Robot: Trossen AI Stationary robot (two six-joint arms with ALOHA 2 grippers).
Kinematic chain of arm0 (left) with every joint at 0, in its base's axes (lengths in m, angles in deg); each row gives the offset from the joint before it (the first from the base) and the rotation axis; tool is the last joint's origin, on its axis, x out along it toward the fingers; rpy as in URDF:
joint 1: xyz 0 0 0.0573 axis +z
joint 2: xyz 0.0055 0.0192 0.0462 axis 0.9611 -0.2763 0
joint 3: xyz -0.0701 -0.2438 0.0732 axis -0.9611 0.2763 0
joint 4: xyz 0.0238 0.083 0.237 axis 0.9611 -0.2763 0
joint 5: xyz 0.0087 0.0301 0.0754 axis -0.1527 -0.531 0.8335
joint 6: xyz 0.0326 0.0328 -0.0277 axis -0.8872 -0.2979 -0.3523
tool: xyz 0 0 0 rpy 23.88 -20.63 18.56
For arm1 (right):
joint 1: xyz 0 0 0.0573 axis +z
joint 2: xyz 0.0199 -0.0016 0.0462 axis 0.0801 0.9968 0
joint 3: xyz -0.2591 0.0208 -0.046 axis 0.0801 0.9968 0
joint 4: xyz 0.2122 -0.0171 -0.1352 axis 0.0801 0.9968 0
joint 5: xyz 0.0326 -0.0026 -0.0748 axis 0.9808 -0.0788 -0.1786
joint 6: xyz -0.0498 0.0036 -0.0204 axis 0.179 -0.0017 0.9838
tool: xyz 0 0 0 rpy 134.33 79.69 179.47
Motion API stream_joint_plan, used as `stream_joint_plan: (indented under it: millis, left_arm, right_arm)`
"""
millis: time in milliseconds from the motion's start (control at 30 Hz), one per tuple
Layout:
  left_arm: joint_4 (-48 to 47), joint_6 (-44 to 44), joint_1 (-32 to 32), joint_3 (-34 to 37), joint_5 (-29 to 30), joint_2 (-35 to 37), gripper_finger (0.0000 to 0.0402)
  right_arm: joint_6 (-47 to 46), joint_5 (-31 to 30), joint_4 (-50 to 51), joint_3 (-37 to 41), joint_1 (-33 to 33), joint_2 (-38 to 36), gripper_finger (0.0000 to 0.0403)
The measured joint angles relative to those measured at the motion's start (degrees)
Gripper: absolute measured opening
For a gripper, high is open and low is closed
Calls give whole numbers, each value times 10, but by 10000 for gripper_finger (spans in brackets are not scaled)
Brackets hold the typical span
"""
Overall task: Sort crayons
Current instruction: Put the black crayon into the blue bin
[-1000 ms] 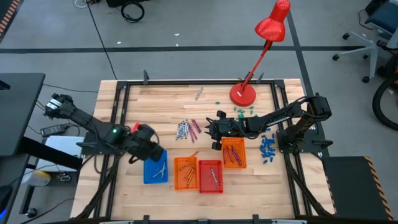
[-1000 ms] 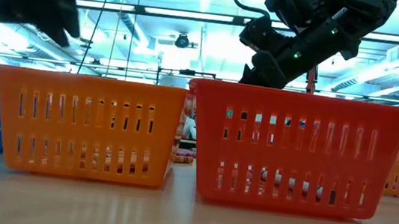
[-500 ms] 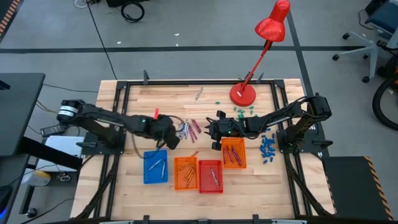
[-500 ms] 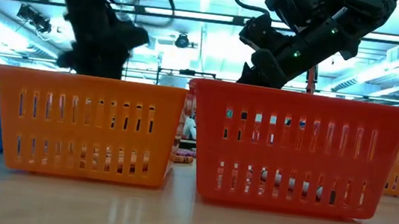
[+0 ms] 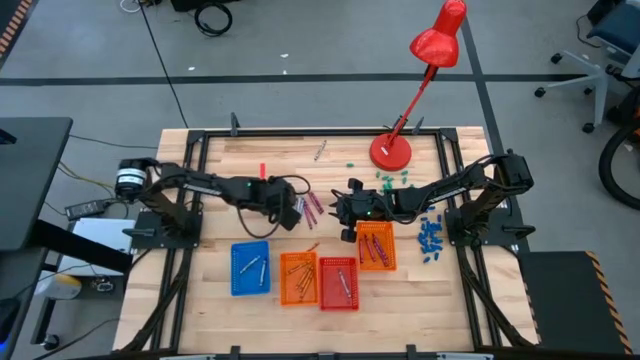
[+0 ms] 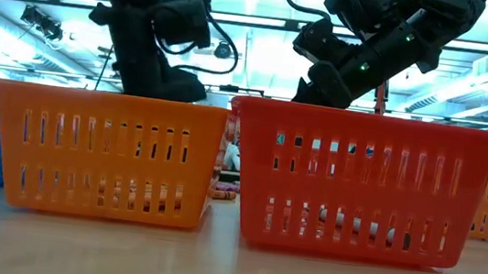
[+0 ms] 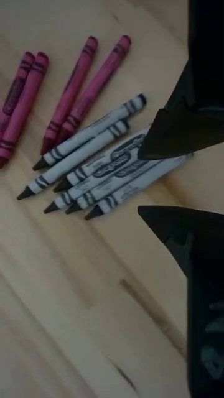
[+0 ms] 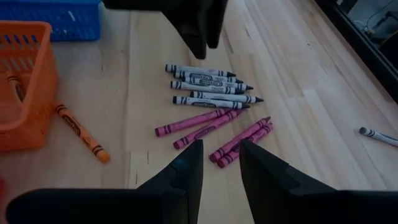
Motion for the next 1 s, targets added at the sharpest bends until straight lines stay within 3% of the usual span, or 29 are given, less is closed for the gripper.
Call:
stream_joint_plan:
  millis: [367, 800, 1000]
  left_arm:
    - [41, -21, 6, 0, 0, -50, 141]
    - [-17, -53, 9, -3, -11, -63, 140]
    - [-65, -92, 20, -4, -28, -58, 102]
  right_arm:
    - [7, 9, -19, 10, 3, 0, 110]
    - [10, 13, -37, 19, 3, 0, 110]
    - [10, 14, -38, 19, 5, 0, 110]
